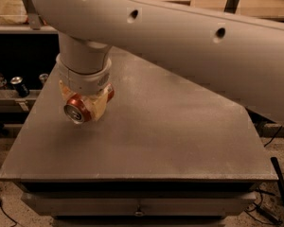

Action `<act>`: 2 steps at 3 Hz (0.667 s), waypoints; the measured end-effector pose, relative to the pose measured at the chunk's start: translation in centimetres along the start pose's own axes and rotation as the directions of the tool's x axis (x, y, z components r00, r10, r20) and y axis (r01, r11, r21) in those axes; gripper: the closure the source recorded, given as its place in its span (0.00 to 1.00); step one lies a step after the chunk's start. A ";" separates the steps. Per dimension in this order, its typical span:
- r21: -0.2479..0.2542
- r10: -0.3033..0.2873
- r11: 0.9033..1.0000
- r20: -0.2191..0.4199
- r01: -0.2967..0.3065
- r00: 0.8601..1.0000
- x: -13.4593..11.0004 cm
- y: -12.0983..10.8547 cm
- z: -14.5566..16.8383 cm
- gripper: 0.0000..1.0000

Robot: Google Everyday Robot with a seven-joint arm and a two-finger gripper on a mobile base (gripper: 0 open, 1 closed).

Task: Knock coke can over

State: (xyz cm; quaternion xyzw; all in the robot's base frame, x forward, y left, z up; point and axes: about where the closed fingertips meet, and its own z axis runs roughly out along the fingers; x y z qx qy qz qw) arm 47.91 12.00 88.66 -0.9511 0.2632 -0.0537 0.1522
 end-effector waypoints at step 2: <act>-0.079 0.010 0.997 -0.007 -0.010 1.000 0.9 0.1 2.6 0.82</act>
Offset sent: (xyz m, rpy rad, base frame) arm 0.0179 0.0010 -0.0374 -0.1026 0.0594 -0.0272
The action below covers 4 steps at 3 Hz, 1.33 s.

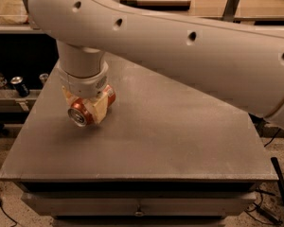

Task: Knock coke can over

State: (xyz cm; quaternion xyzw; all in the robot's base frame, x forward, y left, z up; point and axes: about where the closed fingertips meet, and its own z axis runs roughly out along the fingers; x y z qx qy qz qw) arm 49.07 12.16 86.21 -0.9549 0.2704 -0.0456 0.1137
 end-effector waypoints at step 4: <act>-0.030 0.025 0.999 0.025 -0.024 0.999 0.2 0.3 1.4 0.00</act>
Offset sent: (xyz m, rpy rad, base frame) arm 0.0064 -0.0011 -0.0150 -0.0256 0.0375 -0.0273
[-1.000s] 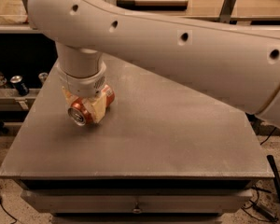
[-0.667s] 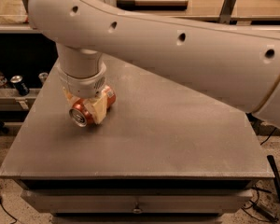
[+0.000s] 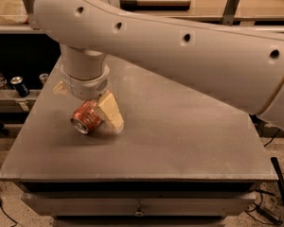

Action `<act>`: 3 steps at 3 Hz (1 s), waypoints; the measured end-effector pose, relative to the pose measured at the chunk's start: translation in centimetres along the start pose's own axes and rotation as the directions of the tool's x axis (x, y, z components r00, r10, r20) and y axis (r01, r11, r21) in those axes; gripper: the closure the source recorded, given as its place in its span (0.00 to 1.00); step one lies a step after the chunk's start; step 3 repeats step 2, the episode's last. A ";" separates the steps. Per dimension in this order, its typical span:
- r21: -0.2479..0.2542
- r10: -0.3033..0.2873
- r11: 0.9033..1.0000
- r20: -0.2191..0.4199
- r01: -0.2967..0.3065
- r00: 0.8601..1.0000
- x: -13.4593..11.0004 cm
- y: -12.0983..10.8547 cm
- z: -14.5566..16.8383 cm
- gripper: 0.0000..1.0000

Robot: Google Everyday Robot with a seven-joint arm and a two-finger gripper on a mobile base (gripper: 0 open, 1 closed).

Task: Knock coke can over

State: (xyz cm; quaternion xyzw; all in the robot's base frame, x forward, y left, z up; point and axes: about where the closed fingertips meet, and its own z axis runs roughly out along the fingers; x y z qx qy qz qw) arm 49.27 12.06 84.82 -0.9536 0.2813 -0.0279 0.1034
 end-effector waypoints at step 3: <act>0.009 -0.007 1.000 0.016 0.006 1.000 -0.1 0.0 -0.4 0.00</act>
Offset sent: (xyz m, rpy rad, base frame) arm -0.0014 -0.0019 0.0072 0.0333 0.0190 0.0200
